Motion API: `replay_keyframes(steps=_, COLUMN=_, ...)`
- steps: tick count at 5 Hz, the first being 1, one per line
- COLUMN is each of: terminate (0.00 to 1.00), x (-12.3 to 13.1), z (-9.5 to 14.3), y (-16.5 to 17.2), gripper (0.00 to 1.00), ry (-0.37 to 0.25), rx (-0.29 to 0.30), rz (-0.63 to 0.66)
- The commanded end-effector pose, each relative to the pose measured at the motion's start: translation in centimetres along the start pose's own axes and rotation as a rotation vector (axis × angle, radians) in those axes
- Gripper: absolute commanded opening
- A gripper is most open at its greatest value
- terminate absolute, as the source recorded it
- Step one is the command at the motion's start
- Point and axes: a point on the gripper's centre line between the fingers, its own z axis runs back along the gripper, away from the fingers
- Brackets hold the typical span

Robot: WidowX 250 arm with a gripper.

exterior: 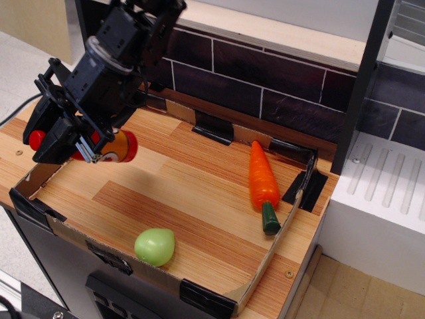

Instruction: Upright hot sauce bottle

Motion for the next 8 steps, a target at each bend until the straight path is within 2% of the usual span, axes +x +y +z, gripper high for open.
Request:
replay_keyframes(steps=1, terminate=0.00, x=0.8, z=2.4, y=0.4, gripper=0.00, ry=0.212, rx=0.031, rz=0.095)
replay_keyframes(steps=2, terminate=0.00, x=0.1, z=3.0, y=-0.4, gripper=0.00, ry=0.379, rx=-0.033, rz=0.056)
replay_keyframes(steps=3, terminate=0.00, x=-0.7, z=3.8, y=-1.2, gripper=0.00, ry=0.492, rx=-0.066, rz=0.020)
replay_keyframes(steps=4, terminate=0.00, x=-0.9, z=3.5, y=-1.9, gripper=0.00, ry=0.593, rx=-0.099, rz=-0.007)
replay_keyframes(steps=6, terminate=0.00, x=0.5, z=1.7, y=-3.0, gripper=0.00, ry=0.684, rx=-0.196, rz=-0.118)
replay_keyframes(steps=7, terminate=0.00, x=1.0, z=1.2, y=-3.2, gripper=0.00, ry=0.674, rx=-0.201, rz=-0.127)
replay_keyframes(steps=8, terminate=0.00, x=1.2, z=0.9, y=-3.1, gripper=0.00, ry=0.682, rx=-0.235, rz=-0.133)
